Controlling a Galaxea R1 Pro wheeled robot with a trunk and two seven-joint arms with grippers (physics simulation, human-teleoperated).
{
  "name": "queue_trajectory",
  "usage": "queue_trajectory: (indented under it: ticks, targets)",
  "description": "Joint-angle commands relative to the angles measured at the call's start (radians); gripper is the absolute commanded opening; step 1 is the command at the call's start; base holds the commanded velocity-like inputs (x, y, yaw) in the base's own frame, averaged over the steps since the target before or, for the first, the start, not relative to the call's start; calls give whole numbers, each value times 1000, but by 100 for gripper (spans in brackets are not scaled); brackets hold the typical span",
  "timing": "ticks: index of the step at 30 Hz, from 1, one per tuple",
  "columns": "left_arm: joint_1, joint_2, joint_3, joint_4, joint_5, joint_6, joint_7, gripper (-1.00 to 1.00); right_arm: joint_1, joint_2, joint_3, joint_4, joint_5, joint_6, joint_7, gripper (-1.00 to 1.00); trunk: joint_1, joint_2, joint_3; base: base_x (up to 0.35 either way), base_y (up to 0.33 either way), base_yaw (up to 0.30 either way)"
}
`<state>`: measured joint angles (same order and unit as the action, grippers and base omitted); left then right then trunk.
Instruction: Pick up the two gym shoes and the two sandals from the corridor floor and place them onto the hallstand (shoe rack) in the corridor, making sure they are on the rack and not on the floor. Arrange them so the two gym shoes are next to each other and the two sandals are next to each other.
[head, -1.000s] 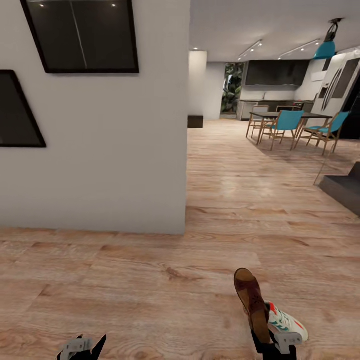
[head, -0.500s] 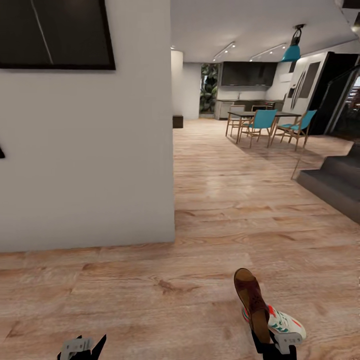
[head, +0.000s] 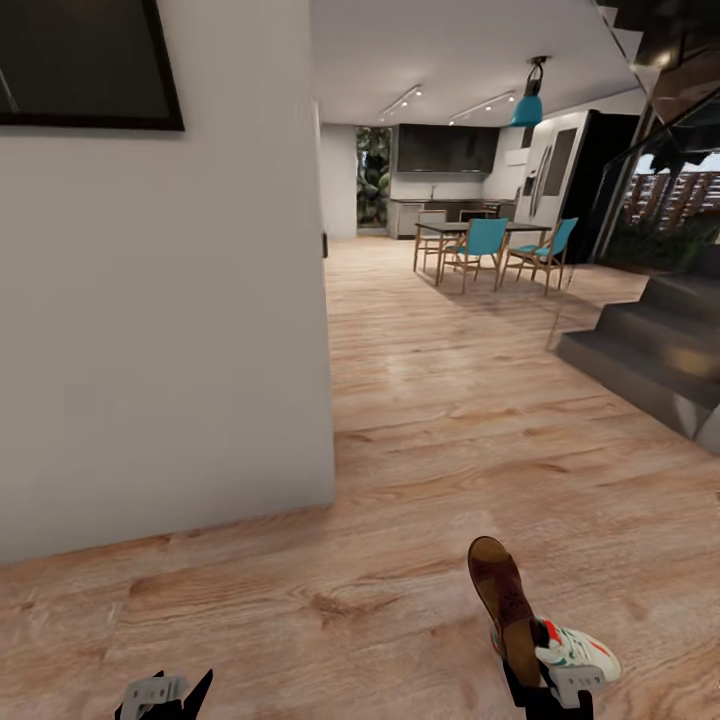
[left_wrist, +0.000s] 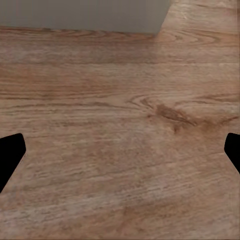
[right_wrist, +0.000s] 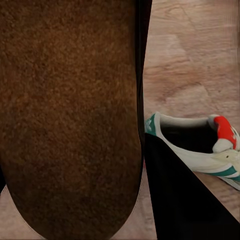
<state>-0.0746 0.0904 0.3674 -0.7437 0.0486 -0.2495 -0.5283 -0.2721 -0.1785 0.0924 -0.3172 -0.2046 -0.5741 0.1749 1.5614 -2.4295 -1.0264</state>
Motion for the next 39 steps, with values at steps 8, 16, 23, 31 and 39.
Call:
queue_trajectory:
  ticks: [8,16,23,31,39]
  targets:
    - [-1,0,2,2,5,-1,-7,100,-1,-1,7,2,-14,-3,5,-100,0,0,-1,108,106,-263]
    - [-1,0,3,2,5,-1,-7,100,-1,-1,7,1,-13,-3,5,-100,0,0,-1,5,5,-263]
    - [-1,0,3,2,5,-1,-7,100,-1,-1,7,1,-13,-3,5,-100,0,0,-1,0,0,-263]
    - [-1,0,4,2,5,-1,-7,100,-1,-1,7,1,-14,-3,5,-100,0,0,-1,0,0,-263]
    - [-1,0,5,3,5,-1,-7,100,-1,-1,7,1,-14,-3,5,-100,0,0,-1,0,0,-263]
